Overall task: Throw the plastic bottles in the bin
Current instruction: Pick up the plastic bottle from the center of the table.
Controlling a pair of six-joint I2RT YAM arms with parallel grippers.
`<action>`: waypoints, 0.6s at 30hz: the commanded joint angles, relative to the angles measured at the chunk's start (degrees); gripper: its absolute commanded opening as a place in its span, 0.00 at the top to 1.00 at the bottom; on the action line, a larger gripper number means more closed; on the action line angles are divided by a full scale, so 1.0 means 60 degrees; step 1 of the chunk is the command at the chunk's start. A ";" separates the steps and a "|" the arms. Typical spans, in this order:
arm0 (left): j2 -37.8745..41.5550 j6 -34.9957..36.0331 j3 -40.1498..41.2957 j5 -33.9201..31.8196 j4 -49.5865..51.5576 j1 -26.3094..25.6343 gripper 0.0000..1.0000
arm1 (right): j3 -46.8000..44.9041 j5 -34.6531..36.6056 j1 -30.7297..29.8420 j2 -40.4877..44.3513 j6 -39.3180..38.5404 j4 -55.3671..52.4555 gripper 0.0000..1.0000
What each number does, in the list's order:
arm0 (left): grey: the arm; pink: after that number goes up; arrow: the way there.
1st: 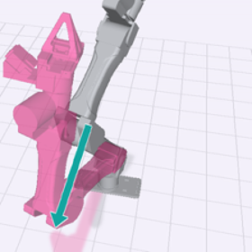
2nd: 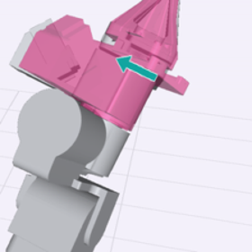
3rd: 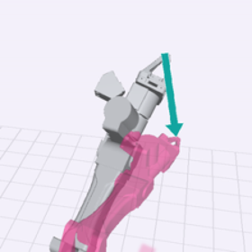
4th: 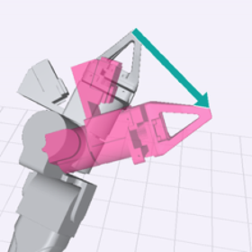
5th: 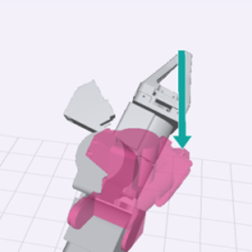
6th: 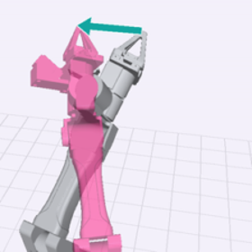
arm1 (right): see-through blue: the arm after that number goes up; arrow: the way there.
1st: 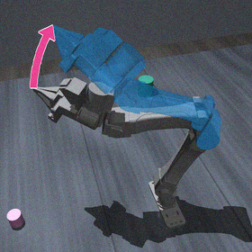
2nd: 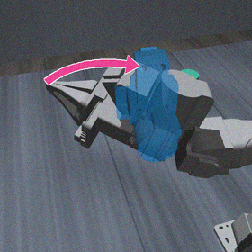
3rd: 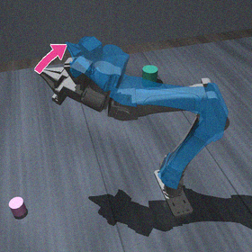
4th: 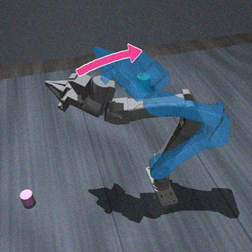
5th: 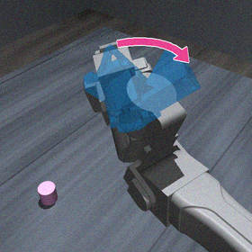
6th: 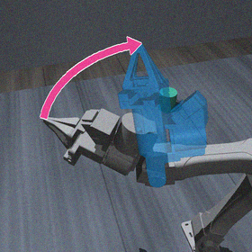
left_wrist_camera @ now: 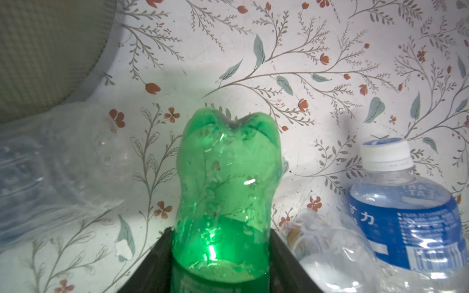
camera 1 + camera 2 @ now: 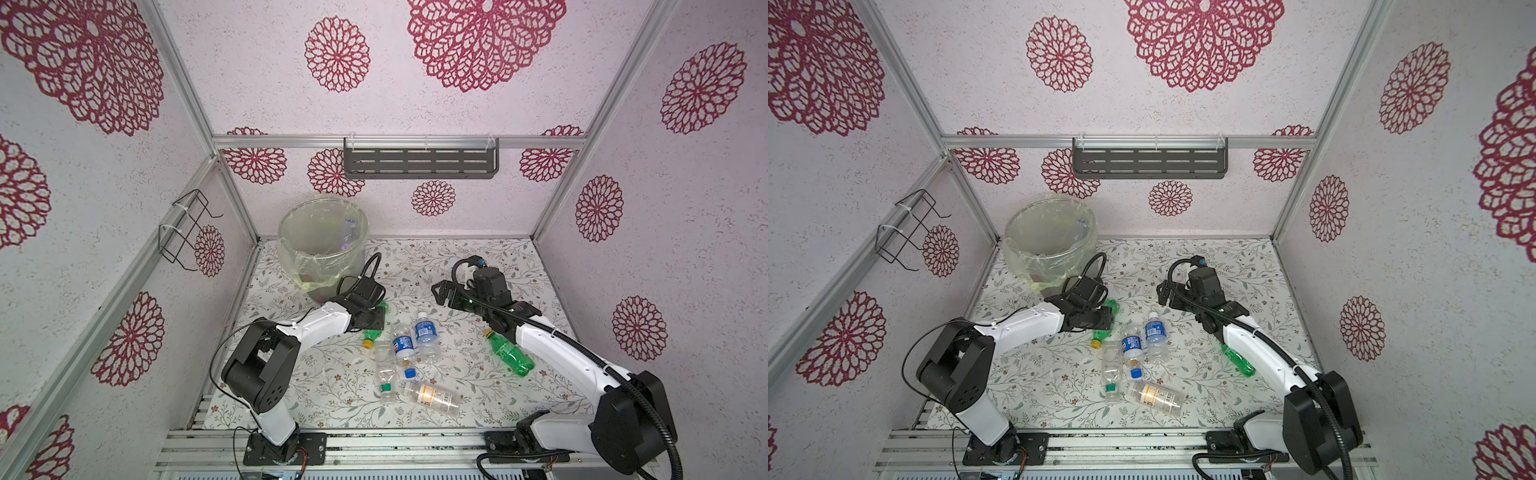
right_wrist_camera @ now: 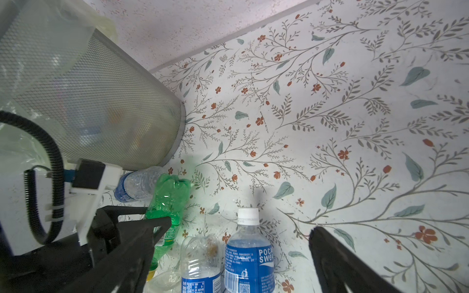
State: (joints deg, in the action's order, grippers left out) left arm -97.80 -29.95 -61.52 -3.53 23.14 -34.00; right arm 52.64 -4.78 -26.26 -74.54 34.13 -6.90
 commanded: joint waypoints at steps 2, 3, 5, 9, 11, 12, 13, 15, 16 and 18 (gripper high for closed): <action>0.0489 0.0089 -0.0316 -0.0056 0.0094 -0.0105 0.50 | -0.0029 0.0089 0.0075 0.0294 0.0150 -0.0015 0.01; 0.0542 0.0085 -0.0348 -0.0054 0.0125 -0.0104 0.50 | -0.0029 0.0095 0.0083 0.0294 0.0142 -0.0015 0.01; 0.0636 0.0086 -0.0394 -0.0030 0.0168 -0.0113 0.50 | -0.0028 0.0095 0.0092 0.0308 0.0162 -0.0023 0.01; 0.0828 0.0123 -0.0507 -0.0012 0.0258 -0.0116 0.51 | -0.0040 0.0100 0.0095 0.0297 0.0160 -0.0052 0.01; 0.0917 0.0126 -0.0568 -0.0001 0.0309 -0.0103 0.51 | -0.0057 0.0115 0.0090 0.0302 0.0162 -0.0052 0.01; 0.0975 0.0115 -0.0605 0.0018 0.0331 -0.0105 0.51 | -0.0065 0.0111 0.0107 0.0311 0.0169 -0.0052 0.01; 0.1030 0.0107 -0.0637 0.0017 0.0347 -0.0105 0.51 | -0.0072 0.0109 0.0107 0.0307 0.0167 -0.0052 0.01; 0.1118 0.0115 -0.0728 0.0054 0.0403 -0.0105 0.51 | -0.0080 0.0118 0.0121 0.0307 0.0164 -0.0052 0.01; 0.1151 0.0118 -0.0769 0.0052 0.0441 -0.0107 0.51 | -0.0087 0.0113 0.0118 0.0302 0.0165 -0.0054 0.01; 0.1215 0.0124 -0.0867 0.0065 0.0503 -0.0114 0.51 | -0.0102 0.0108 0.0117 0.0309 0.0164 -0.0052 0.01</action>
State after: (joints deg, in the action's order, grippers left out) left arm -92.44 -29.95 -65.30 -3.42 25.41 -34.04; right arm 51.90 -4.71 -26.02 -74.54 34.15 -7.57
